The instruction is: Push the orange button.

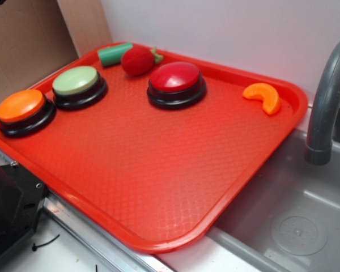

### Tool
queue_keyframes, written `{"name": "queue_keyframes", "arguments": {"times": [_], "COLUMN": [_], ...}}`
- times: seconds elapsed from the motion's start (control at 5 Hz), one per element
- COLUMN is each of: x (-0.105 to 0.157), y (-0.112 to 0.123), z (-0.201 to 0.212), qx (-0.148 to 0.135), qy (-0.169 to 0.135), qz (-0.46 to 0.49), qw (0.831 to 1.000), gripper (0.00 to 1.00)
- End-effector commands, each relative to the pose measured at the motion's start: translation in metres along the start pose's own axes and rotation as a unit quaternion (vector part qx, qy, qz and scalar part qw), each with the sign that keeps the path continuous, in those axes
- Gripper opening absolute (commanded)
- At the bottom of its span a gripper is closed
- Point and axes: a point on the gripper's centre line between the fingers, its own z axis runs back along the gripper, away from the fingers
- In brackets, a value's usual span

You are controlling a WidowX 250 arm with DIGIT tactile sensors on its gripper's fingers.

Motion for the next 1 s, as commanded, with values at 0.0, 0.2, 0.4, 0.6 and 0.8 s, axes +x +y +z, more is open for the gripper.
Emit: {"name": "queue_keyframes", "arguments": {"times": [0.0, 0.2, 0.4, 0.6, 0.8], "x": [0.0, 0.02, 0.038, 0.04, 0.034], "y": [0.0, 0.051, 0.108, 0.131, 0.148], "z": [0.0, -0.05, -0.074, -0.097, -0.13], "qx": [0.0, -0.018, 0.044, 0.07, 0.09], "qy": [0.0, 0.047, 0.023, -0.007, 0.0], "qz": [0.0, 0.088, 0.134, 0.169, 0.185], "qw": [1.0, 0.995, 0.99, 0.983, 0.978], "gripper": [1.0, 1.0, 1.0, 1.0, 1.0]}}
